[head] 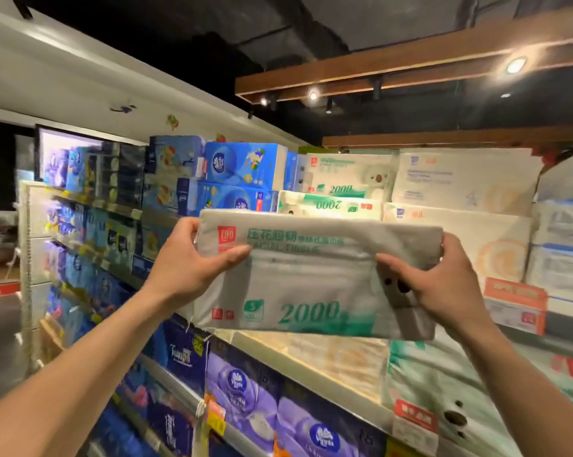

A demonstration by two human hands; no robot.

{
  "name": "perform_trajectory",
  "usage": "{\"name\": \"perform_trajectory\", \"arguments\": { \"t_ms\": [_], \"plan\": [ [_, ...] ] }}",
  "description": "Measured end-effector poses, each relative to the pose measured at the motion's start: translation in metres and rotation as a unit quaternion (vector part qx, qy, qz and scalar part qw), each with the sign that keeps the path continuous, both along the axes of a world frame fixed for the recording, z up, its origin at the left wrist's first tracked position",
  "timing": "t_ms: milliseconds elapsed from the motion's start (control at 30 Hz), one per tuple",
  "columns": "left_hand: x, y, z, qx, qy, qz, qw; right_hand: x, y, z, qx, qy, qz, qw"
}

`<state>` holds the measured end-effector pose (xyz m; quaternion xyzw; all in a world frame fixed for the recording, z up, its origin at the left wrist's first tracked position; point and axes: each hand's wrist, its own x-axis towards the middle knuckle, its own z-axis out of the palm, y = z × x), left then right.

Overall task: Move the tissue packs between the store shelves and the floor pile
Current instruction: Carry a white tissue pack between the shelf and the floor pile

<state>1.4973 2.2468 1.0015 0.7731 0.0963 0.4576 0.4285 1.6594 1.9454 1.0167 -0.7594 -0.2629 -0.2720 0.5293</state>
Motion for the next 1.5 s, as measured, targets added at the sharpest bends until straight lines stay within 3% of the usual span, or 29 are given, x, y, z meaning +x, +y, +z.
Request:
{"name": "perform_trajectory", "arguments": {
  "t_ms": [333, 567, 700, 867, 1267, 1400, 1500],
  "plan": [
    [0.119, 0.106, 0.099, 0.078, -0.068, -0.080, 0.991, 0.071, 0.085, 0.096, 0.040, -0.101, -0.106, 0.988],
    [0.217, 0.152, 0.152, 0.111, -0.091, -0.143, 0.979, 0.113, 0.120, 0.147, 0.042, -0.098, -0.156, 0.982],
    [0.266, 0.163, 0.184, 0.174, -0.103, -0.108, 0.973, 0.148, 0.133, 0.177, 0.040, -0.113, -0.200, 0.972],
    [0.323, 0.171, 0.205, 0.188, -0.085, -0.052, 0.977, 0.204, 0.147, 0.204, 0.027, -0.123, -0.221, 0.967],
    [0.430, 0.166, 0.211, 0.232, 0.013, 0.046, 0.972, 0.334, 0.168, 0.194, -0.050, -0.085, -0.206, 0.974],
    [0.445, 0.163, 0.213, 0.318, 0.040, 0.123, 0.939, 0.359, 0.175, 0.186, -0.081, -0.090, -0.222, 0.968],
    [0.458, 0.154, 0.204, 0.440, 0.030, 0.190, 0.877, 0.366, 0.178, 0.190, -0.127, -0.093, -0.266, 0.951]
  ]
}}
